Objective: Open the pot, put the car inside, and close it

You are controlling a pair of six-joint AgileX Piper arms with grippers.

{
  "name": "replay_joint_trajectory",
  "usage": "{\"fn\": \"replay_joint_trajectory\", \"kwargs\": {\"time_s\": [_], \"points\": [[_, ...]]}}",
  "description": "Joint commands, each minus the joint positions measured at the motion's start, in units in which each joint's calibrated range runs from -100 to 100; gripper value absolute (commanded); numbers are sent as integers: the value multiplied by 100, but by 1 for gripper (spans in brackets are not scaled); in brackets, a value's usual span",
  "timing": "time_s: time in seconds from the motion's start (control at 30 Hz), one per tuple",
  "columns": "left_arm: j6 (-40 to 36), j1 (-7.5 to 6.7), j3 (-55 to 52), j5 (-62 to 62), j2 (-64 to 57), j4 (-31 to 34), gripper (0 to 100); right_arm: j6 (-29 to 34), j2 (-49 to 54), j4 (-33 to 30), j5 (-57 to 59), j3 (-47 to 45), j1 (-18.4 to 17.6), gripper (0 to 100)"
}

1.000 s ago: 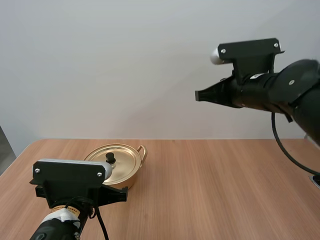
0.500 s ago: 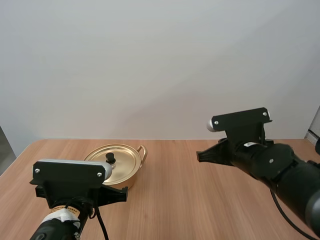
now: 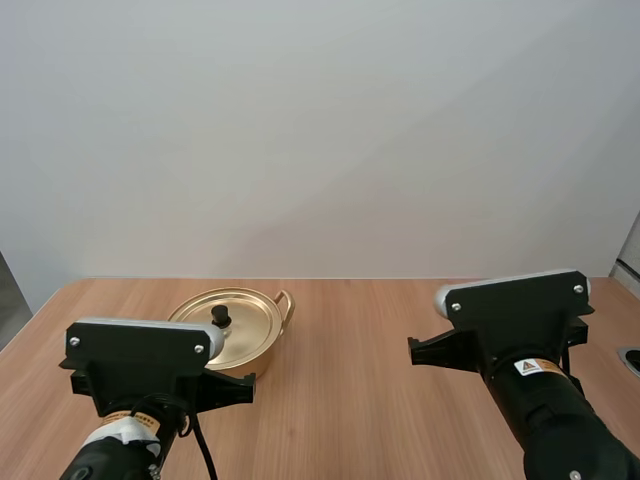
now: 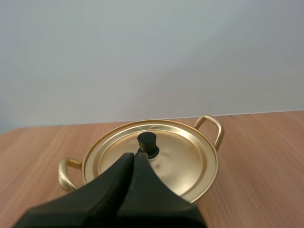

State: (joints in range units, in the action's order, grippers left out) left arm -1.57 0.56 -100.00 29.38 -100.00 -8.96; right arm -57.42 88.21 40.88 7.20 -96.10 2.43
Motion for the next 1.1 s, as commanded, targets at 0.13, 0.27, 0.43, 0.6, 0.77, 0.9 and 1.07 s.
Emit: {"fn": "replay_joint_trajectory", "kwargs": {"time_s": [0.13,0.27,0.43,0.6,0.77,0.9,1.07], "points": [[-7,4,0,2,0,6,0,169,1092,-98,3526,20,1,0],[-7,4,0,2,0,6,0,588,1056,-303,3454,20,1,0],[-7,4,0,2,0,6,0,948,1056,-673,2828,20,1,0],[-7,4,0,2,0,6,0,2033,1056,-1957,2717,20,1,0],[-7,4,0,2,0,6,0,3917,1056,-3509,2769,20,1,0],[-7,4,0,2,0,6,0,4297,1085,-4014,2637,-153,1,0],[-7,4,0,2,0,6,0,4291,1179,-4265,2417,-390,1,0]]}}
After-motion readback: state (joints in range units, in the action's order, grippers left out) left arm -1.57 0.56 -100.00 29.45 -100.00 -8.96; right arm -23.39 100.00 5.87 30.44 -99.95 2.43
